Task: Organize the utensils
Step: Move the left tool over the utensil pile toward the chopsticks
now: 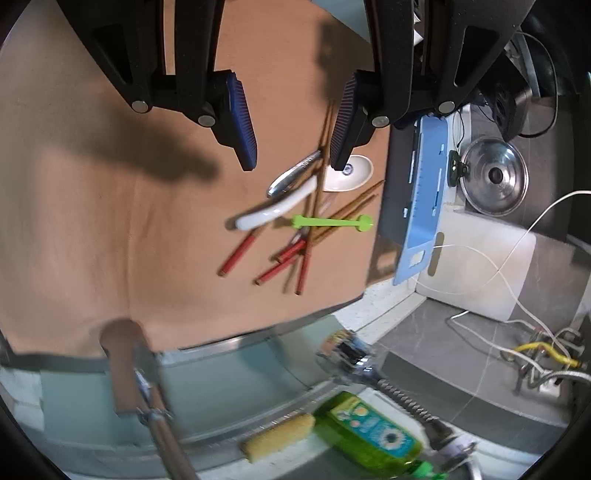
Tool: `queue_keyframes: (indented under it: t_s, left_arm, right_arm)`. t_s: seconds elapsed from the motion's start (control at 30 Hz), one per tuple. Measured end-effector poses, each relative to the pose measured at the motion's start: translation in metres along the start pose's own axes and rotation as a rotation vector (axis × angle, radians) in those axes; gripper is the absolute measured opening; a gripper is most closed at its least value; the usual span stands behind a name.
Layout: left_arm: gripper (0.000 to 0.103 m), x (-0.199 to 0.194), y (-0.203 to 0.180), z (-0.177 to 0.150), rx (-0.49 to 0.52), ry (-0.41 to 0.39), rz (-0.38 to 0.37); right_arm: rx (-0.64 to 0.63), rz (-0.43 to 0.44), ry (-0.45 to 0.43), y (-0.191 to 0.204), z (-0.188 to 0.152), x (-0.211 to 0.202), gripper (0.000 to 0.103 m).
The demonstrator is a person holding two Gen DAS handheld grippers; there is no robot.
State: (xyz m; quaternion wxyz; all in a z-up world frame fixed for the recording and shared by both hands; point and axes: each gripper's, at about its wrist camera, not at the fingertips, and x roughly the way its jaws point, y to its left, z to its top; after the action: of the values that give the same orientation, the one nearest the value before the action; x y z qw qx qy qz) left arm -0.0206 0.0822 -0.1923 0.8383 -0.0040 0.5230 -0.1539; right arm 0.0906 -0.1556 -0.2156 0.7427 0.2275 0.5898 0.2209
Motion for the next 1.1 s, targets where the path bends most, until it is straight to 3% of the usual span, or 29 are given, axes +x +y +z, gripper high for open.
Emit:
queue_keyframes:
  t_s: [0.37,0.63,0.83,1.1]
  left_arm:
    - [0.035,0.022,-0.015,0.014,0.055,0.030,-0.007]
    - [0.030,0.024,0.012,0.060,0.065,0.006,0.048]
    - [0.030,0.042,0.020,0.099,0.164,0.045,0.118]
    - [0.025,0.058,0.047,0.126,0.124,0.072,0.127]
  right_arm:
    - [0.049,0.010,0.032,-0.014,-0.001,0.020,0.036]
    - [0.083,0.066,0.039,-0.011,0.007,0.026,0.029]
    - [0.061,0.115,0.033,0.010,0.016,0.036,0.028]
    - [0.031,0.160,0.079,0.045,0.030,0.086,0.017]
